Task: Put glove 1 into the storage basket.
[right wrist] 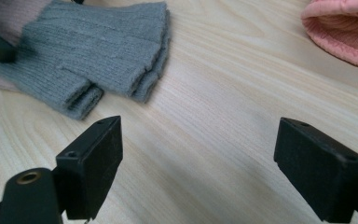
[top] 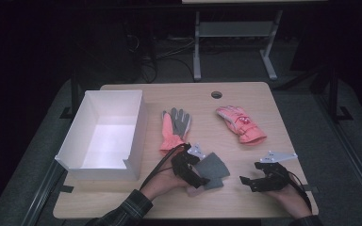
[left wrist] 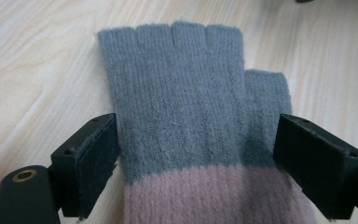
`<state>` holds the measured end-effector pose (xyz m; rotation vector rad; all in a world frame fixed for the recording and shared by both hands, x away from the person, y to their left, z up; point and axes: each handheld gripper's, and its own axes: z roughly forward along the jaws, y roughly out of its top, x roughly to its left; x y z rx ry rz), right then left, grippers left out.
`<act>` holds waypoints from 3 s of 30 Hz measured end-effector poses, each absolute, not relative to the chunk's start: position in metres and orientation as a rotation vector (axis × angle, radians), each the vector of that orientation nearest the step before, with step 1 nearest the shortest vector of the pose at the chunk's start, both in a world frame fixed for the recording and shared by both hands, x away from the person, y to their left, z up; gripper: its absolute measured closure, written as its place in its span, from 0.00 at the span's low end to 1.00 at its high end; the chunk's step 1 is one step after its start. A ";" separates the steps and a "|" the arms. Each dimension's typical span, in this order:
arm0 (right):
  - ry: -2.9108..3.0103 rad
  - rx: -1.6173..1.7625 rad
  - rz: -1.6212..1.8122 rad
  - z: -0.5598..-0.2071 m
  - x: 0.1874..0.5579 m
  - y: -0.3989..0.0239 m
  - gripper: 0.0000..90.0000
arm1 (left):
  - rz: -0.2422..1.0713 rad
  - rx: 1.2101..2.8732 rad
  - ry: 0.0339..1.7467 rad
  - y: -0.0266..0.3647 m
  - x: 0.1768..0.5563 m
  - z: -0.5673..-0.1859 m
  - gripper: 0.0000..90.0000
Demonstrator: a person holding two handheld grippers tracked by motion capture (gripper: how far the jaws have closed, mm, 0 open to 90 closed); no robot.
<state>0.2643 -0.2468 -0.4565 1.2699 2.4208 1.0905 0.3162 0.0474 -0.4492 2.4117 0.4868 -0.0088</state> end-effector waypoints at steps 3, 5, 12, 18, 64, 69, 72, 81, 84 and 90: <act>2.424 1.261 1.086 -0.456 0.265 -0.246 0.16 | -0.004 2.412 0.489 0.046 0.317 -0.453 0.15; 2.423 1.263 1.086 -0.456 0.265 -0.246 0.16 | 0.002 2.426 0.483 0.046 0.318 -0.456 0.15; 2.404 1.265 1.089 -0.456 0.265 -0.247 0.16 | -0.016 2.426 0.486 0.044 0.318 -0.461 0.15; 2.400 1.255 1.086 -0.456 0.265 -0.247 0.16 | -0.041 2.442 0.465 0.044 0.318 -0.459 0.25; 2.370 1.266 1.072 -0.459 0.270 -0.247 0.12 | -0.163 2.371 0.529 0.070 0.337 -0.374 0.71; 2.369 1.272 1.071 -0.460 0.270 -0.248 0.12 | -0.135 2.351 0.544 0.079 0.342 -0.357 0.71; 2.363 1.292 1.068 -0.460 0.270 -0.248 0.12 | -0.106 2.332 0.565 0.091 0.346 -0.343 0.71; 2.372 1.281 1.058 -0.461 0.271 -0.248 0.12 | -0.043 2.255 0.591 0.126 0.350 -0.313 0.70; 2.374 1.279 1.059 -0.462 0.271 -0.248 0.12 | -0.012 2.229 0.622 0.140 0.350 -0.304 0.71; 2.375 1.277 1.061 -0.461 0.271 -0.248 0.12 | 0.070 2.195 0.695 0.170 0.350 -0.291 0.70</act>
